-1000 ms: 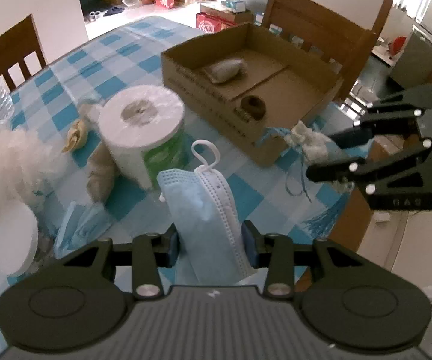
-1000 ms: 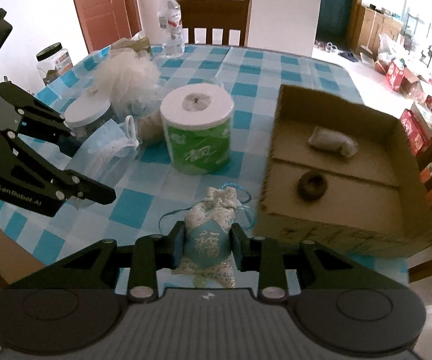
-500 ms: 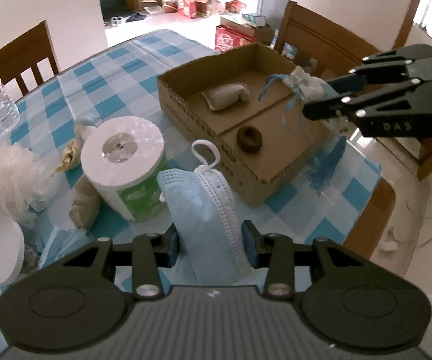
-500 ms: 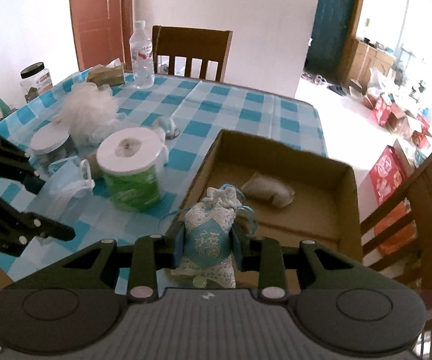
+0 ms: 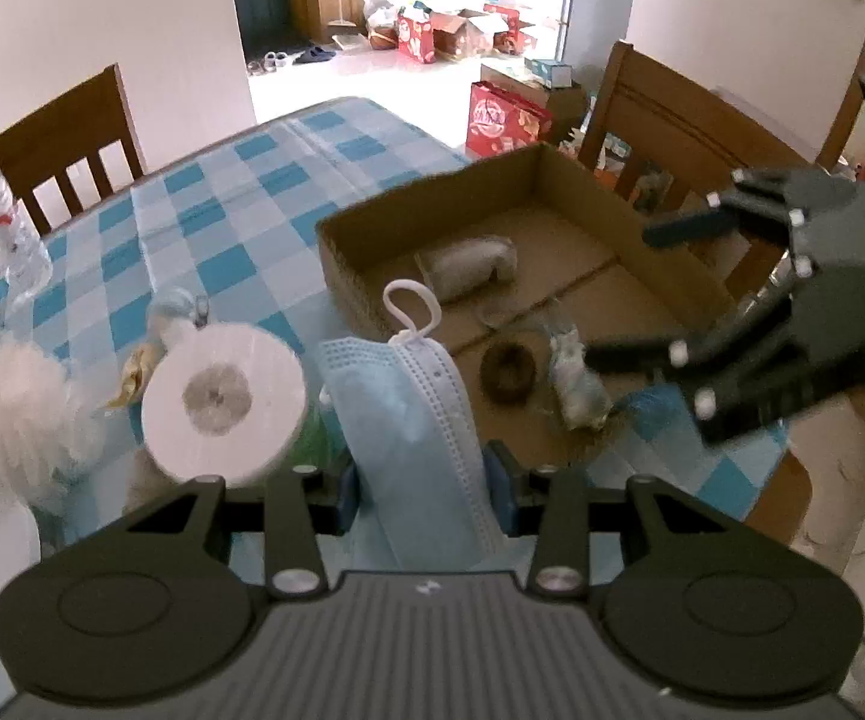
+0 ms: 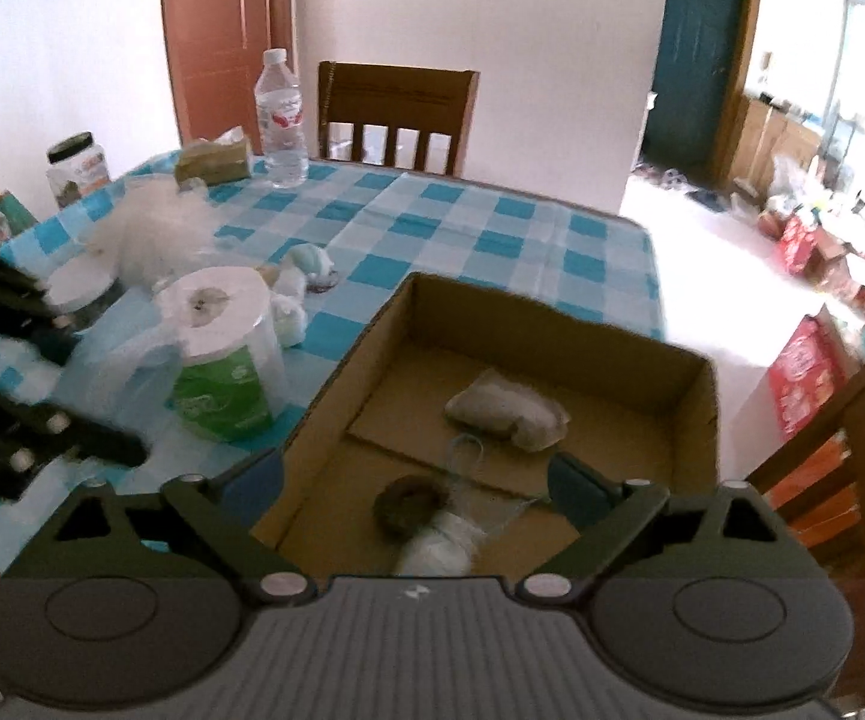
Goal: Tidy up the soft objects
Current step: 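Carry mask and sachet into the cardboard box and open both tools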
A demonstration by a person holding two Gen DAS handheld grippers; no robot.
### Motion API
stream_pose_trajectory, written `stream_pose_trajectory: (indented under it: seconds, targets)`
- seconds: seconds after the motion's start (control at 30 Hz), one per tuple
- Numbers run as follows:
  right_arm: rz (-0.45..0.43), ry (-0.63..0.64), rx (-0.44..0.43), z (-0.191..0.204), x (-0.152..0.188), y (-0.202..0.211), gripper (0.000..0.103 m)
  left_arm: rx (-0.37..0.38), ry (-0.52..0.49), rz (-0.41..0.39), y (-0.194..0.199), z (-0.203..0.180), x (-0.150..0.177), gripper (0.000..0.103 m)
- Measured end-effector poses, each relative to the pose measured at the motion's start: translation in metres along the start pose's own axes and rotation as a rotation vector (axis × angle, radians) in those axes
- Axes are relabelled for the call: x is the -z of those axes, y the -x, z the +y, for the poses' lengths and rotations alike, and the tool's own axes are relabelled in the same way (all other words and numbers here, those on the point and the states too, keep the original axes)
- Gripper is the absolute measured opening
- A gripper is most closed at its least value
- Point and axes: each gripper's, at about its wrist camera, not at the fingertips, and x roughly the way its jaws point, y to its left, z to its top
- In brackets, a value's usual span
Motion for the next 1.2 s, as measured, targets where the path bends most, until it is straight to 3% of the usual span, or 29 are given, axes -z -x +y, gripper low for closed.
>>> stream_pose_trajectory:
  seconds: [0.43,0.47,0.53,0.57,0.6,0.83,1.2]
  targets:
    - [0.027,-0.099,-0.015,-0.009,0.030,0.000,0.102,0.020,-0.061,-0.055,-0.046,-0.022,-0.071,0.044]
    - [0.025,-0.098,-0.009,-0.009,0.032,0.001,0.103,0.010,-0.059,-0.066,-0.050,-0.022,-0.076,0.049]
    - [0.023,-0.095,0.004,-0.008,0.034,0.003,0.103,-0.019,-0.039,-0.079,-0.058,-0.021,-0.084,0.073]
    - [0.022,-0.094,0.007,-0.007,0.036,0.005,0.103,-0.031,-0.035,-0.087,-0.060,-0.021,-0.087,0.090]
    - [0.022,-0.093,0.012,-0.007,0.037,0.005,0.103,-0.046,-0.036,-0.106,-0.061,-0.021,-0.088,0.095]
    - [0.014,-0.100,0.040,-0.005,0.041,0.008,0.103,-0.052,0.006,-0.097,-0.056,-0.012,-0.075,0.095]
    - [-0.001,-0.100,0.050,0.007,0.034,0.000,0.103,-0.107,0.087,-0.088,-0.018,0.000,-0.019,0.098]
